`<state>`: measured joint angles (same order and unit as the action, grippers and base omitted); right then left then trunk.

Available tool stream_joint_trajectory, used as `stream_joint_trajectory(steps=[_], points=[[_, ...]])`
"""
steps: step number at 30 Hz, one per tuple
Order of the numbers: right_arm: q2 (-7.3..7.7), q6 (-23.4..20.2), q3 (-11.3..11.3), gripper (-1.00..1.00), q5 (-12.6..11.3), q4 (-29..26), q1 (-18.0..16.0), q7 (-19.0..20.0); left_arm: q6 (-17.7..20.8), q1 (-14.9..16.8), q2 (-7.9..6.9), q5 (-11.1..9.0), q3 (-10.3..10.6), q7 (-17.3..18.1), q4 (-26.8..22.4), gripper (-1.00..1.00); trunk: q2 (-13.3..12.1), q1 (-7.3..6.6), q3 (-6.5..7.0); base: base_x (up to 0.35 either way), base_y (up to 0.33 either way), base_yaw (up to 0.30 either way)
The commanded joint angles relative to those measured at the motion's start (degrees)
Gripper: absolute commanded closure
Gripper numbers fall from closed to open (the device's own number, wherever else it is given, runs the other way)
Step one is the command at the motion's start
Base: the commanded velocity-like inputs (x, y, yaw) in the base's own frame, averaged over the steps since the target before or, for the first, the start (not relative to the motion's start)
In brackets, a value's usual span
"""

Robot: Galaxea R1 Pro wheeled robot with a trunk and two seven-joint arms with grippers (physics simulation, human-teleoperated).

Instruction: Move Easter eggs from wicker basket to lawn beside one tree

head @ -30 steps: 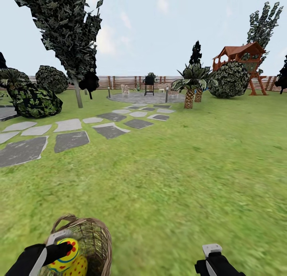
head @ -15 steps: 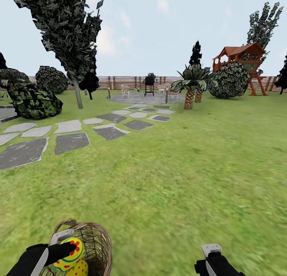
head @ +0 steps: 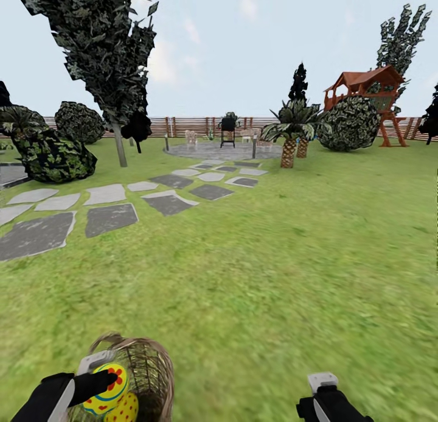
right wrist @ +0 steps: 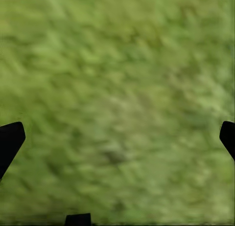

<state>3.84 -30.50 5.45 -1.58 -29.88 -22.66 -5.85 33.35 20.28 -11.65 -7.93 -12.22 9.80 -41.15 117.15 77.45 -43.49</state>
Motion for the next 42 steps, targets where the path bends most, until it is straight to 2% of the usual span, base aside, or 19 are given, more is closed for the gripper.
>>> stream_joint_trajectory(steps=[1, 12, 16, 31, 35, 42], points=[[0.05, -0.3, 0.4, -1.0, -0.2, -0.1, 0.0, -0.3, 0.4, 0.0, 0.12, -0.4, -0.2, 0.0, -0.1, 1.0, -0.4, -0.27, 0.13, -0.336, 0.0, 0.0], [-0.02, -0.3, 0.5, -1.0, -0.1, -0.1, 0.0, -0.3, 0.2, 0.0, 0.8, -0.4, -0.1, 0.0, -0.1, 1.0, -4.8, -2.69, 2.1, -0.201, 0.0, 0.0], [-0.06, -0.3, 0.5, -1.0, -0.1, -0.1, 0.0, -0.3, 0.2, 0.0, 1.5, -0.4, -0.1, 0.0, -0.1, 1.0, -6.4, -3.56, 2.82, -0.018, 0.0, 0.0], [-0.14, -0.3, 0.5, -1.0, -0.1, 0.0, 0.0, -0.3, 0.1, 0.0, 1.58, -0.3, -0.1, 0.0, -0.1, 1.0, -12.4, -6.86, 5.51, -0.087, 0.0, 0.0], [-0.15, -0.3, 0.5, -1.0, -0.1, 0.0, 0.0, -0.3, 0.2, 0.0, 2.26, -0.3, -0.1, 0.0, -0.1, 1.0, -14.0, -7.74, 6.23, -0.003, 0.0, 0.0], [-0.15, -0.3, 0.5, -1.0, -0.1, 0.0, 0.0, -0.3, 0.2, 0.0, 2.41, -0.3, -0.1, 0.0, -0.1, 1.0, -16.8, -9.27, 7.49, -0.009, 0.0, 0.0]])
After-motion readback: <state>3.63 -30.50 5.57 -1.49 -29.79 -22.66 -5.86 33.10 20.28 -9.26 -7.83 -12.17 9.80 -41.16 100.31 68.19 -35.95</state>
